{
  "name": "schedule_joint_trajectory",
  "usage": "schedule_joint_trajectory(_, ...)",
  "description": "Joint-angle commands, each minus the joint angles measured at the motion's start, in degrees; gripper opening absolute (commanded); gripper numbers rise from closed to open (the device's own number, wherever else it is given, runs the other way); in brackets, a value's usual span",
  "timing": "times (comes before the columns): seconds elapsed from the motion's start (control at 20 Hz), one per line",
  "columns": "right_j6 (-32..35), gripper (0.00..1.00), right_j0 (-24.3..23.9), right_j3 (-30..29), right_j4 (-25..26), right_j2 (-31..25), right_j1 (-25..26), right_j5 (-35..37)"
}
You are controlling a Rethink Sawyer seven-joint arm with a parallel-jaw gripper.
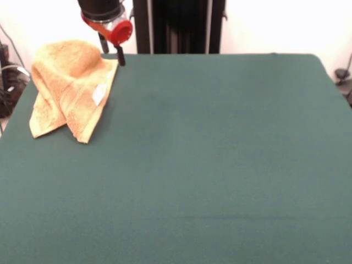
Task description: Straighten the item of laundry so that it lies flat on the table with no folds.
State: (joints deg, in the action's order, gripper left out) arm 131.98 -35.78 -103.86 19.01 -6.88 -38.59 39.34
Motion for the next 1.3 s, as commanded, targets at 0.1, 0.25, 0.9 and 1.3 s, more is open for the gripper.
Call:
schedule_joint_trajectory(0.1, 2.4, 1.00, 2.1, -4.2, 2.1, 0.3, 3.9, -4.7)
schedule_joint_trajectory(0.25, 2.4, 1.00, 2.1, -4.1, 2.2, 0.5, 4.2, -5.2)
schedule_joint_trajectory(0.9, -4.9, 1.00, -3.9, -1.4, 8.6, 0.0, 6.0, -5.9)
schedule_joint_trajectory(1.3, -5.5, 1.00, -7.1, -0.9, 11.5, -2.1, 6.7, -6.1)
